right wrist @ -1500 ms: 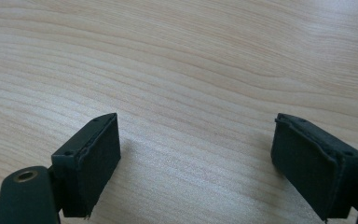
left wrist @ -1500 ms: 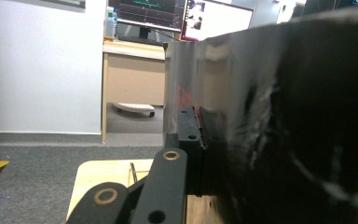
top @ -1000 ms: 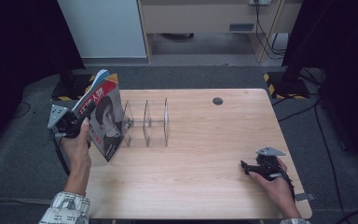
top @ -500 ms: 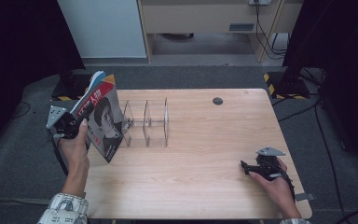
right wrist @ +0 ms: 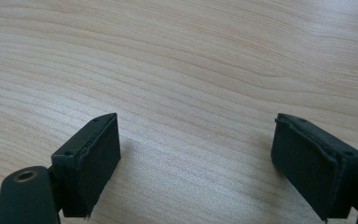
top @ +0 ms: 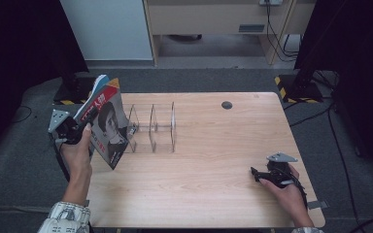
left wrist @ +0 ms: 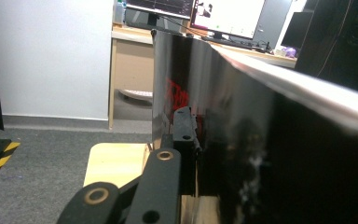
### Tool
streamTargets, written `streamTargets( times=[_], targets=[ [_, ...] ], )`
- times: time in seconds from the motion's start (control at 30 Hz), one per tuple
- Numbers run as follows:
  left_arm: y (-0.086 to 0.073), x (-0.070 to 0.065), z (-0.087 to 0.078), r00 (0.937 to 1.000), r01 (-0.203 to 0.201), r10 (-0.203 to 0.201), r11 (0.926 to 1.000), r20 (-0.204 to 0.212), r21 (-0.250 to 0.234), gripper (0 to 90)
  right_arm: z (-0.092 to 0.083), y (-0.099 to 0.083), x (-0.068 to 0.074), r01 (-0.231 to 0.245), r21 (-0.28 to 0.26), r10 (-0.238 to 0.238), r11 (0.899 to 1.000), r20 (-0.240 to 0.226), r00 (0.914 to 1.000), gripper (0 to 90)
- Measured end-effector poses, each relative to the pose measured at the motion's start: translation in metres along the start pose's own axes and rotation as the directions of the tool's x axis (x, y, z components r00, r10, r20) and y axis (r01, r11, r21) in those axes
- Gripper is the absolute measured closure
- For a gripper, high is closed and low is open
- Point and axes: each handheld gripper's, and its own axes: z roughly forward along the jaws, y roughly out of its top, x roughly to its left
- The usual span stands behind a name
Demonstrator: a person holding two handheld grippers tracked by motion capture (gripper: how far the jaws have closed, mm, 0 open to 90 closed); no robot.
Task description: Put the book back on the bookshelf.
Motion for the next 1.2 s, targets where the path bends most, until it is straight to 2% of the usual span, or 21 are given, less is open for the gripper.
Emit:
streamTargets(
  times=[0.23, 0.5, 0.57, 0.63, 0.7, 0.83, 0.9, 0.93, 1.0, 1.2],
  targets=[
    [0.0, -0.003, -0.002, 1.0, 0.001, -0.001, 1.0, -0.004, -0.007, 76.8, 0.0, 0.0, 0.0, 0.001, 0.0, -0.001, 1.0, -0.001, 1.0, 15.8],
    [0.001, -0.004, -0.005, 0.9998, -0.015, 0.015, 0.9997, -0.012, -0.018, 66.9, 0.0, 0.0, 0.0, 0.0, -0.001, 0.0, 1.0, -0.002, 1.0, 15.7],
    [0.0, -0.003, -0.006, 0.9996, -0.021, 0.02, 0.9997, -0.02, -0.016, 61.1, 0.0, 0.0, 0.0, 0.0, -0.001, 0.0, 1.0, -0.002, 1.0, 15.7],
    [-0.001, -0.002, -0.006, 0.9997, -0.018, 0.017, 0.9998, -0.018, -0.012, 57.7, 0.0, 0.0, 0.0, 0.0, 0.0, 0.0, 1.0, -0.003, 1.0, 15.8],
    [-0.003, -0.001, -0.008, 0.9997, 0.02, -0.02, 0.9996, -0.011, -0.02, 51.6, 0.0, 0.0, 0.0, 0.0, -0.001, 0.0, 1.0, -0.002, 1.0, 15.7],
    [-0.002, -0.006, -0.009, 0.9991, -0.038, 0.038, 0.9991, -0.02, -0.019, 45.2, 0.0, 0.0, 0.0, 0.0, -0.001, 0.0, 1.0, -0.002, 1.0, 15.7],
    [-0.002, -0.007, -0.01, 0.9987, -0.047, 0.046, 0.9988, -0.021, -0.016, 43.2, 0.0, 0.0, 0.0, 0.001, -0.001, -0.001, 1.0, -0.002, 1.0, 15.8],
    [-0.002, -0.008, -0.01, 0.9981, -0.057, 0.057, 0.9983, -0.026, -0.013, 38.4, 0.0, 0.0, 0.0, 0.001, -0.001, -0.001, 1.0, -0.003, 1.0, 15.8],
    [-0.003, -0.008, -0.011, 0.9977, -0.061, 0.061, 0.9981, -0.029, -0.005, 32.5, 0.0, 0.0, 0.0, 0.001, -0.001, -0.001, 1.0, -0.003, 1.0, 15.8],
    [-0.006, -0.007, -0.015, 0.9969, -0.074, 0.074, 0.9972, -0.026, 0.007, 28.6, 0.0, 0.0, 0.0, 0.001, 0.001, -0.001, 1.0, -0.007, 1.0, 15.5]
  ],
)
